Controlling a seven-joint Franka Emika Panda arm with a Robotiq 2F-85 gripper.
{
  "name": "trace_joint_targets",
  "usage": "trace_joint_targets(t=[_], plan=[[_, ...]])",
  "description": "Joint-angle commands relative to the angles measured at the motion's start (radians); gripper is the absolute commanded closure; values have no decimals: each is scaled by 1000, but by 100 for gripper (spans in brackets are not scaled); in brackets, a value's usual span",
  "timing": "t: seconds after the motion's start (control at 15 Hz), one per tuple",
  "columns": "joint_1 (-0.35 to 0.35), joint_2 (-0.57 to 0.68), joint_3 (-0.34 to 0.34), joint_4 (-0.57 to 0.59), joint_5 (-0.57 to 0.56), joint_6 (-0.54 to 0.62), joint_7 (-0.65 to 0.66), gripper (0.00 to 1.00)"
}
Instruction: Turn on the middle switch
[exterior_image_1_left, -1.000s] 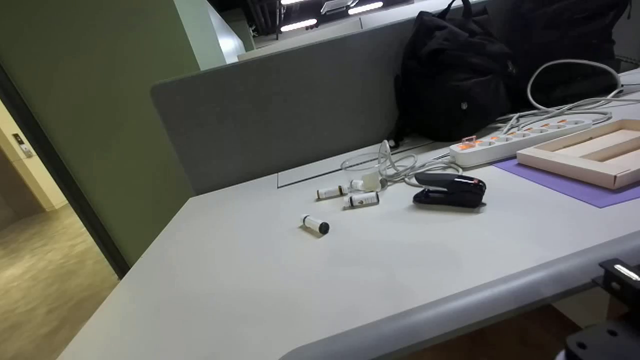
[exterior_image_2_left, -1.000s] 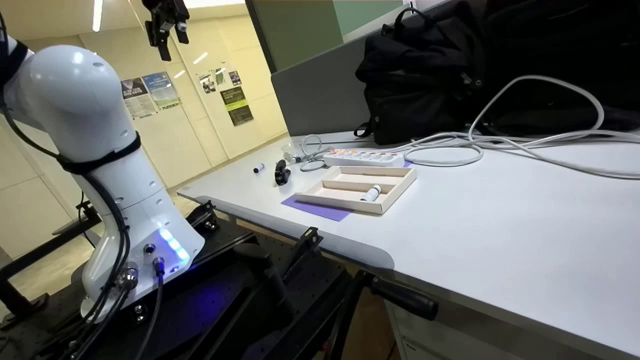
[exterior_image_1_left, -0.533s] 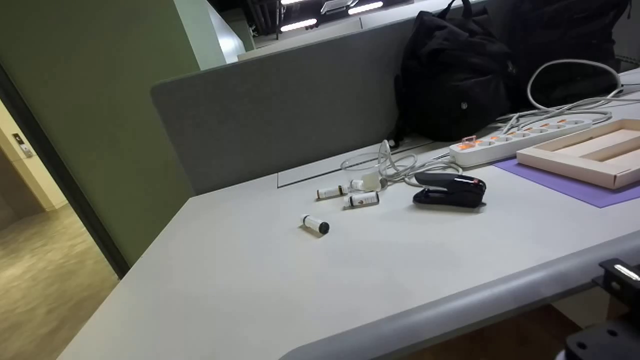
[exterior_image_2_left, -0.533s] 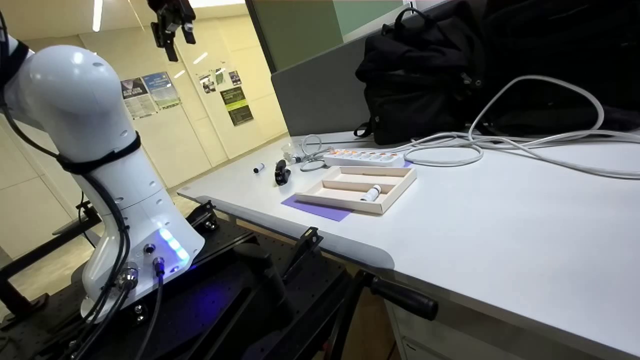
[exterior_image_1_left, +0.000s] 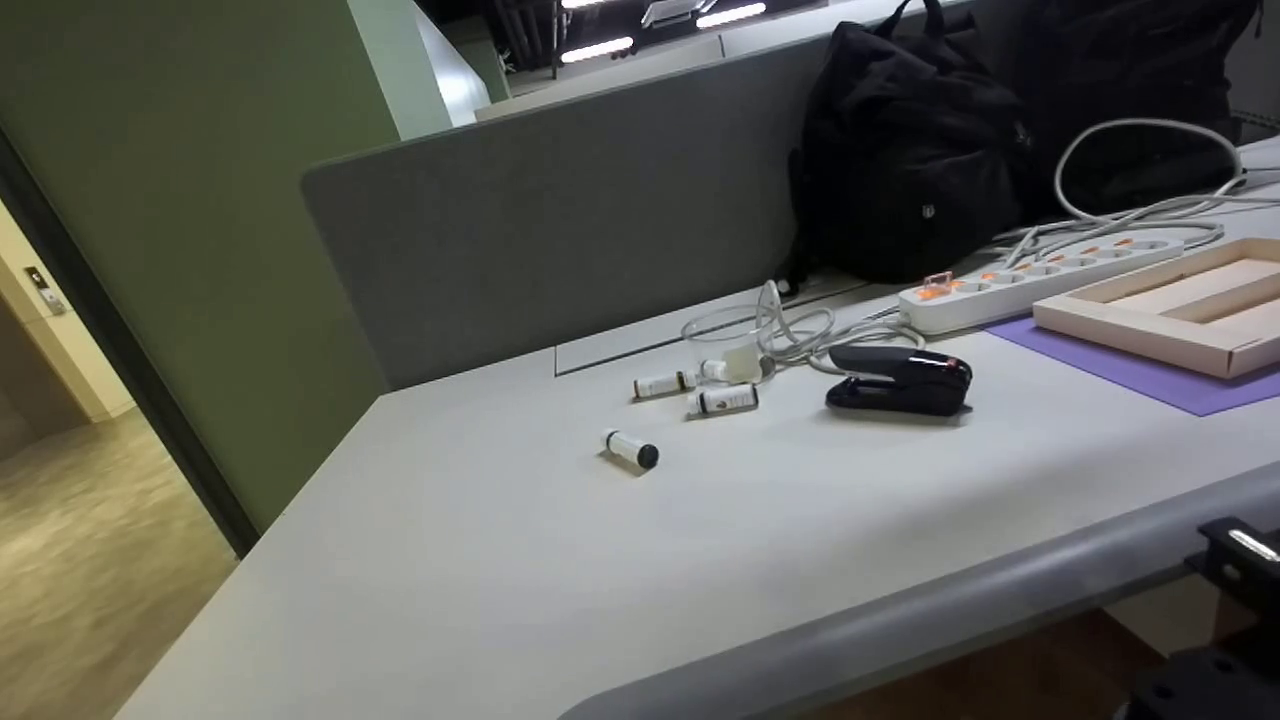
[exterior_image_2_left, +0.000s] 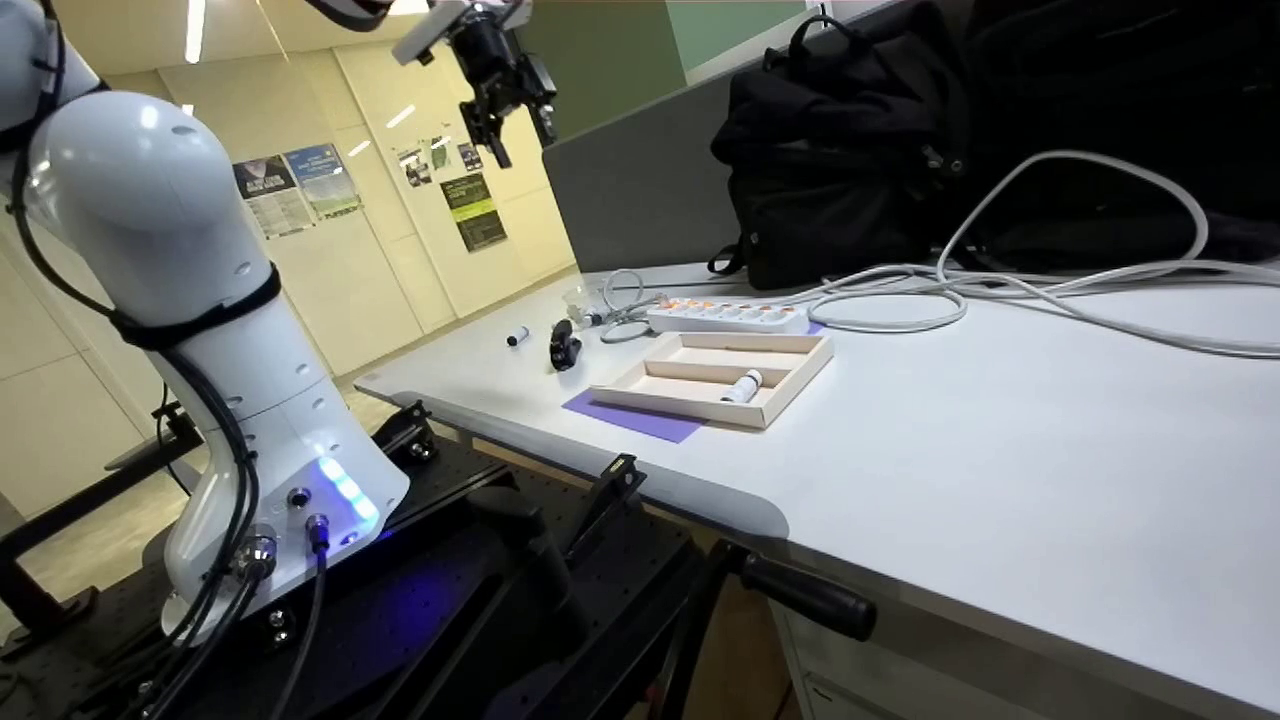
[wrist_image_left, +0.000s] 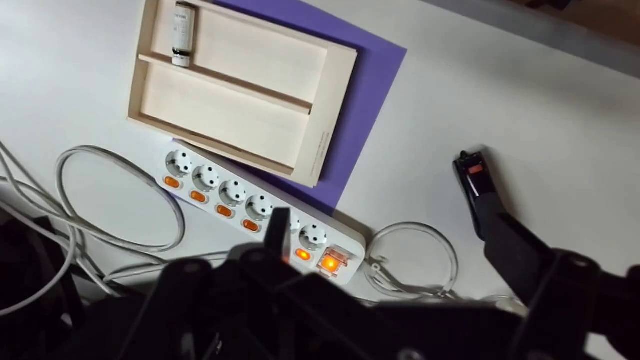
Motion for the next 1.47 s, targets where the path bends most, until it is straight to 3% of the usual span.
trace_joint_targets(t=[0.0,0.2,0.27,0.47,0.67,0.87,1.0,1.4], plan=[[-51,239,-61,155,-40,55,-7,0],[-95,401,-116,324,-11,-13,-4,0],[-75,299,-99,178,-28,69,-7,0],[-98,400,-125,289,-21,30,-12,0],[-92,406,-121,303,-16,18,-12,0],[-96,478,-114,332,33,102,-103,0],[-97,560,-115,365,36,179,-105,26],[-78,812,-153,492,22,320,77,68]])
